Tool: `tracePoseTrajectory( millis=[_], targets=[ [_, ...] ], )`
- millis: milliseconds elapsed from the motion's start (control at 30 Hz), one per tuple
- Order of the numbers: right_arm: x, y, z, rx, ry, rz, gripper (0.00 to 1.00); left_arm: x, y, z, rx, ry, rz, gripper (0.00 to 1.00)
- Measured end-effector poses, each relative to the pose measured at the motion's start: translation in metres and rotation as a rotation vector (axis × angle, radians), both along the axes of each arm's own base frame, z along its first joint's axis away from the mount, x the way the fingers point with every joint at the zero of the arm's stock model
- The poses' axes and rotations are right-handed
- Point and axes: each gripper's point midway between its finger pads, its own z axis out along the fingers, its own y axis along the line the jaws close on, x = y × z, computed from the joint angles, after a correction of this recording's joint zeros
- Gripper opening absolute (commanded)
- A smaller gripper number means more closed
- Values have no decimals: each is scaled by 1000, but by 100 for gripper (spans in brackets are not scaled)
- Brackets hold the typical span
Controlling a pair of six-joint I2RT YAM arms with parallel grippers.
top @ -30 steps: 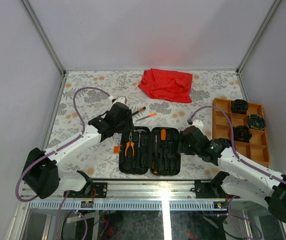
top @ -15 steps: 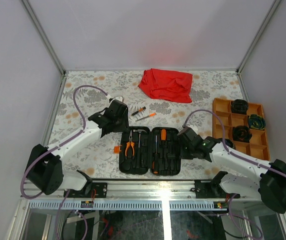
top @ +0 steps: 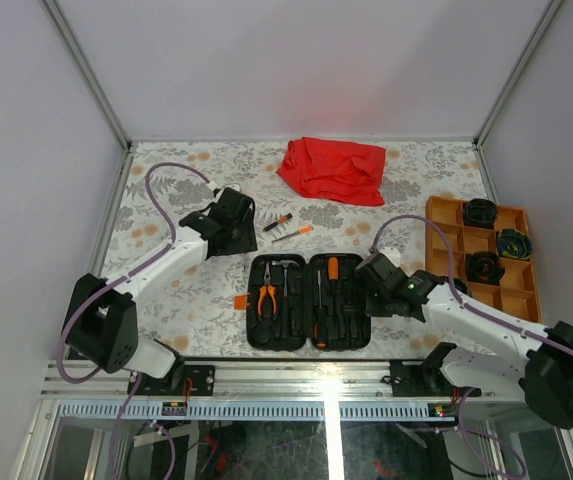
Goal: Sort the tools into containers
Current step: Adjust the storage box at the center of the board, then pick up the screwdriver from the center of the board.
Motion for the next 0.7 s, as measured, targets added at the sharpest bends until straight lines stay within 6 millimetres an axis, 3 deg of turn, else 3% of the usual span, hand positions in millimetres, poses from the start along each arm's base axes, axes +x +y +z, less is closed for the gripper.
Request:
tracePoseTrajectory(
  millis=[133,300,400,500,700],
  targets=[
    [4,0,19,44,-78,18,18,13,-3,2,-2,-5,27,53],
    [22,13,74,229,-313,37,18,32,-5,-9,20,18,47,50],
    [29,18,92,287,-389,39,18,38,-1,-21,39,48,58,48],
    [30,19,90,286,-396,48,19,42,6,-36,60,84,71,46],
    [24,15,64,235,-340,62,19,41,15,-62,88,157,74,42]
  ],
)
